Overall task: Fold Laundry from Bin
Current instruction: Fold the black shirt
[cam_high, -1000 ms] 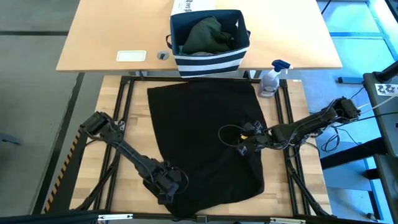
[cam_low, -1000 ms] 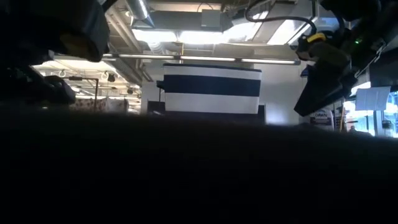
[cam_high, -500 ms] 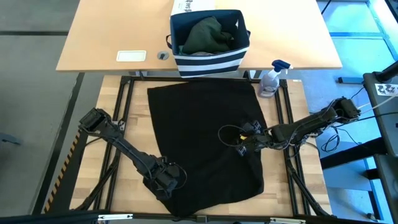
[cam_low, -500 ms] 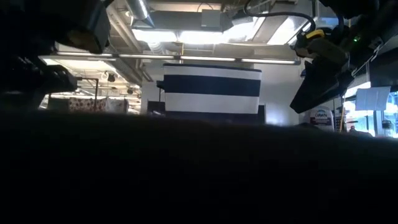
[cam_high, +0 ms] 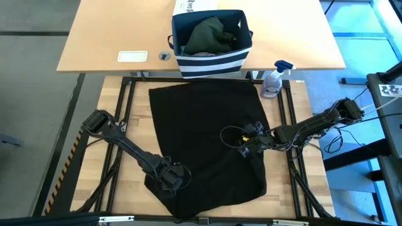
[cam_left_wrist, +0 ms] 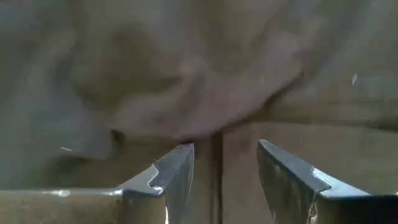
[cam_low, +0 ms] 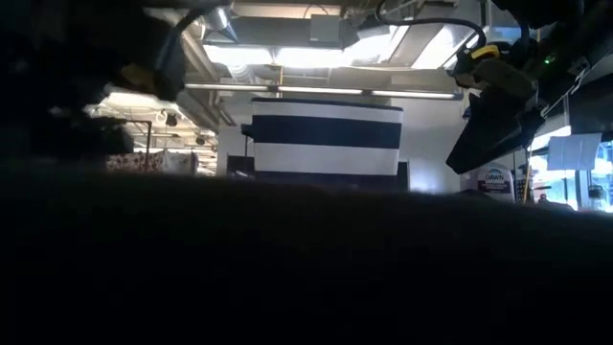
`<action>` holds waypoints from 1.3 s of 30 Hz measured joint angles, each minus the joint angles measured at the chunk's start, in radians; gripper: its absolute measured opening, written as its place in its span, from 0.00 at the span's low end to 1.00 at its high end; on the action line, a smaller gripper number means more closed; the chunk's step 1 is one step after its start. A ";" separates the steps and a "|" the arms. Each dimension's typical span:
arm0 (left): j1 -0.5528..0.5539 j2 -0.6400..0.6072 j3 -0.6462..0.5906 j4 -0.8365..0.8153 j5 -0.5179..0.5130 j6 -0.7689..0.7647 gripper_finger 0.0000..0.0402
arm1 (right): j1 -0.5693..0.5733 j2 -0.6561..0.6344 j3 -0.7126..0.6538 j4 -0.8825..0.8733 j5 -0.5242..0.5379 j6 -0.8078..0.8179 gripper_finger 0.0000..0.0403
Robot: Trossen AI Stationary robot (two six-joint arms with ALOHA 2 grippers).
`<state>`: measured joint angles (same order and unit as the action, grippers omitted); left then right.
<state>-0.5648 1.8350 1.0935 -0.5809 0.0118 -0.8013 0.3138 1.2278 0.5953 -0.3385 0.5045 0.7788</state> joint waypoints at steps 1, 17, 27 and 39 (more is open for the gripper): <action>-0.001 0.007 0.000 -0.002 0.007 0.000 0.42 | 0.000 0.000 0.000 0.000 0.000 0.000 0.49; -0.018 -0.004 0.000 -0.004 0.012 0.049 0.02 | 0.000 0.000 0.000 -0.001 0.012 -0.002 0.49; -0.019 -0.070 0.000 -0.014 -0.001 0.052 0.01 | 0.000 0.000 0.000 0.000 0.028 -0.003 0.49; -0.019 -0.082 0.000 0.056 0.055 0.052 0.11 | 0.000 0.000 0.000 0.000 0.027 -0.003 0.49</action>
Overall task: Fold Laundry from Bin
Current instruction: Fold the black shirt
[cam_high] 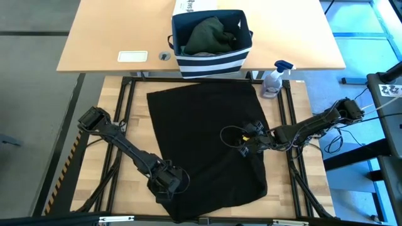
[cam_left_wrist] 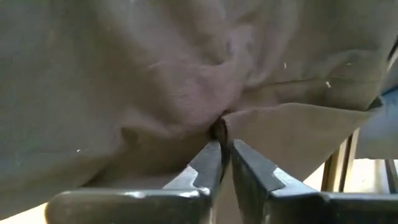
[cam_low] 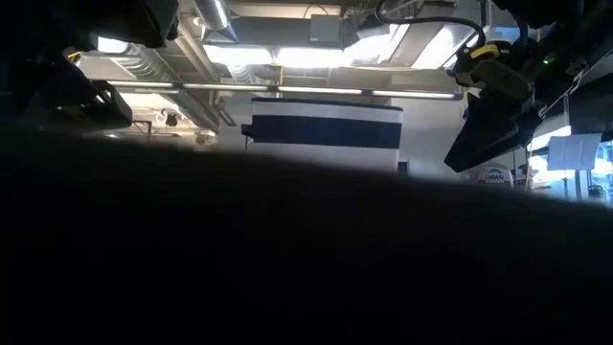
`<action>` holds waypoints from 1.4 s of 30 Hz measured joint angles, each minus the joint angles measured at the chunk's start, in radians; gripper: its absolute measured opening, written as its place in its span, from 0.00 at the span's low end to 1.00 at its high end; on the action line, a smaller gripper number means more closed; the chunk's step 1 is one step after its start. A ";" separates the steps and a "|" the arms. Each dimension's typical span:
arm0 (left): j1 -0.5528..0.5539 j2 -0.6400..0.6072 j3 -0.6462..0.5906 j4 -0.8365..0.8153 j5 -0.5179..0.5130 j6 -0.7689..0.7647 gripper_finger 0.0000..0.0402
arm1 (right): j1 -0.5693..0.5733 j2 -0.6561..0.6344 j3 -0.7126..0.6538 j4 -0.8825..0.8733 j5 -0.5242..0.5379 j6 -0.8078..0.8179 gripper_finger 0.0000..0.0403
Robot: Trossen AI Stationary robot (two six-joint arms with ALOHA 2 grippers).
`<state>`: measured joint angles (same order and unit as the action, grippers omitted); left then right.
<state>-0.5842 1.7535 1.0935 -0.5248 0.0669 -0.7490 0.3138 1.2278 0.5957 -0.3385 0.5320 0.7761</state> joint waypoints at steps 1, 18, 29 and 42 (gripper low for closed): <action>0.000 0.000 0.000 0.001 0.000 0.000 0.13 | 0.000 0.000 0.000 0.000 0.000 0.000 0.49; 0.000 0.014 0.000 -0.003 -0.029 0.019 0.33 | 0.000 0.000 0.000 0.001 -0.001 0.000 0.49; -0.005 0.054 0.000 0.035 -0.002 0.002 0.33 | 0.000 0.000 0.000 0.000 -0.001 0.000 0.49; -0.039 0.054 0.013 0.041 -0.026 -0.057 0.33 | 0.000 0.000 0.000 0.000 -0.001 0.000 0.49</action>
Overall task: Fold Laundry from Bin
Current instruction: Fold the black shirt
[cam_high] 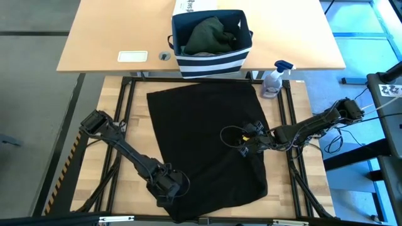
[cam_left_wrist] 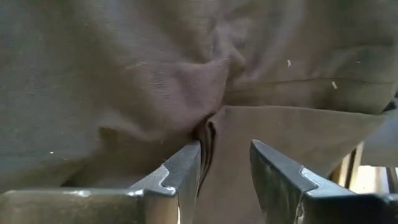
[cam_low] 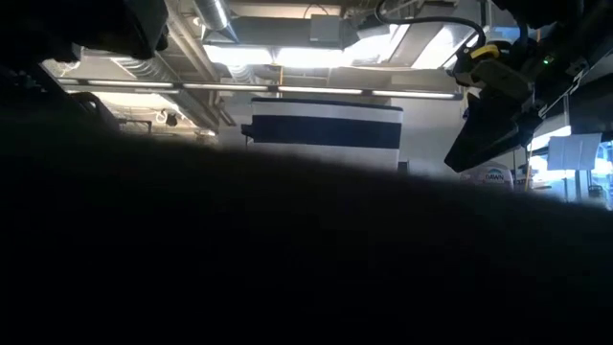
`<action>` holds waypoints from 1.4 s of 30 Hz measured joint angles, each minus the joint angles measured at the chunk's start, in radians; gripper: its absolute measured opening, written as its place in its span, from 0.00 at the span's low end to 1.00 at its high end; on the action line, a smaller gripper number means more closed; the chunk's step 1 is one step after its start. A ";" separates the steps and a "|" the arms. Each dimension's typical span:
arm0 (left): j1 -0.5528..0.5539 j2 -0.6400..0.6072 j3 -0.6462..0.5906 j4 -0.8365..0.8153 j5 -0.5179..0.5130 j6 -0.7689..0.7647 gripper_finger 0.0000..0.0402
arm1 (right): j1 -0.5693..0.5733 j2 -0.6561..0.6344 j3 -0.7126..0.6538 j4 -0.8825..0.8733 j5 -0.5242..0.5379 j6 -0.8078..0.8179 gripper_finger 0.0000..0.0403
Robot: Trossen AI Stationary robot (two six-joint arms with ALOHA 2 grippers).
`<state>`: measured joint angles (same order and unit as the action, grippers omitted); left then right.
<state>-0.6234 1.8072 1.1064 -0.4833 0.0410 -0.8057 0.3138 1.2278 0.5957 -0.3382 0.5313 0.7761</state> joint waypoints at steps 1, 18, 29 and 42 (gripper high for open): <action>-0.001 0.000 0.007 -0.003 -0.004 0.000 0.33 | 0.000 0.000 0.000 0.000 0.000 0.000 0.49; -0.015 0.000 0.060 -0.063 -0.092 0.030 0.33 | 0.000 0.000 0.000 0.000 0.001 0.000 0.49; -0.014 0.000 0.040 -0.056 -0.084 0.025 0.33 | 0.000 0.000 0.000 0.000 0.001 0.000 0.49; -0.014 0.047 0.039 -0.006 -0.077 0.030 0.33 | 0.000 0.000 0.000 -0.002 0.008 0.000 0.49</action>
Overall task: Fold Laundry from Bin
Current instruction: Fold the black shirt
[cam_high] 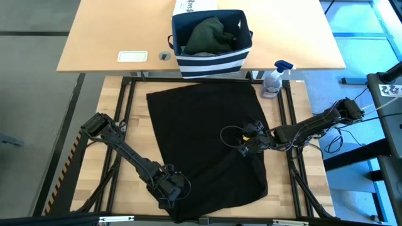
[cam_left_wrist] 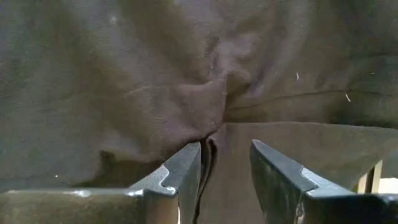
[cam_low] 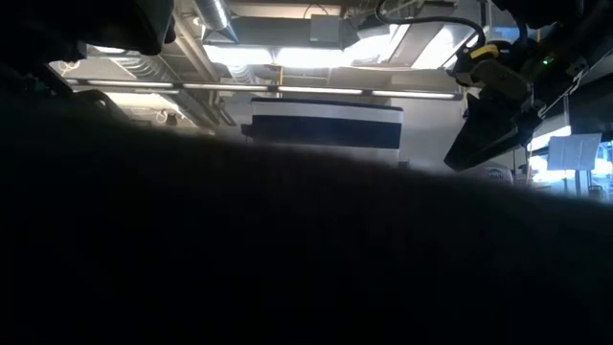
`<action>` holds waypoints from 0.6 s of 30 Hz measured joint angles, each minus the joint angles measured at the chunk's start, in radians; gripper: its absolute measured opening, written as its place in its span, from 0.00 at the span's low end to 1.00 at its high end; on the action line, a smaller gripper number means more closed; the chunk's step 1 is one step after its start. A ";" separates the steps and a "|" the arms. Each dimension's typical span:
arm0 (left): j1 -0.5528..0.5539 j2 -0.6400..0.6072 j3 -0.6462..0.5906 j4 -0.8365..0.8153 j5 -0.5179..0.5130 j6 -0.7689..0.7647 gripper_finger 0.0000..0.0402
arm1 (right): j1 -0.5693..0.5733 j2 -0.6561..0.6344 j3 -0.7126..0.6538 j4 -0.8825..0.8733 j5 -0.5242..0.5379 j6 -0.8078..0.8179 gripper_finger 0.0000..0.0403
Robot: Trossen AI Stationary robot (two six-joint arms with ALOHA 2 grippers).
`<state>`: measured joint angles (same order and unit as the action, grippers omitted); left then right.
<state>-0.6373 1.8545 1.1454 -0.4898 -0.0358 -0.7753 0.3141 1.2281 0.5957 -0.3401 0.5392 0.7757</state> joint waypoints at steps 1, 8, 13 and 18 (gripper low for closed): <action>0.000 0.000 0.000 0.000 0.000 0.000 0.33 | 0.000 0.000 0.000 0.000 0.000 0.000 0.49; 0.000 0.000 0.000 0.004 -0.006 0.022 0.25 | 0.000 0.000 0.000 0.000 0.000 0.000 0.49; -0.006 0.000 0.000 0.005 0.000 0.023 0.09 | 0.000 0.000 0.000 0.000 0.000 0.000 0.49; -0.016 0.000 0.000 0.007 0.028 0.014 0.01 | 0.000 0.000 0.000 0.000 0.000 0.000 0.49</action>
<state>-0.6537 1.8545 1.1454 -0.4831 -0.0078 -0.7610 0.3141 1.2282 0.5957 -0.3401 0.5389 0.7756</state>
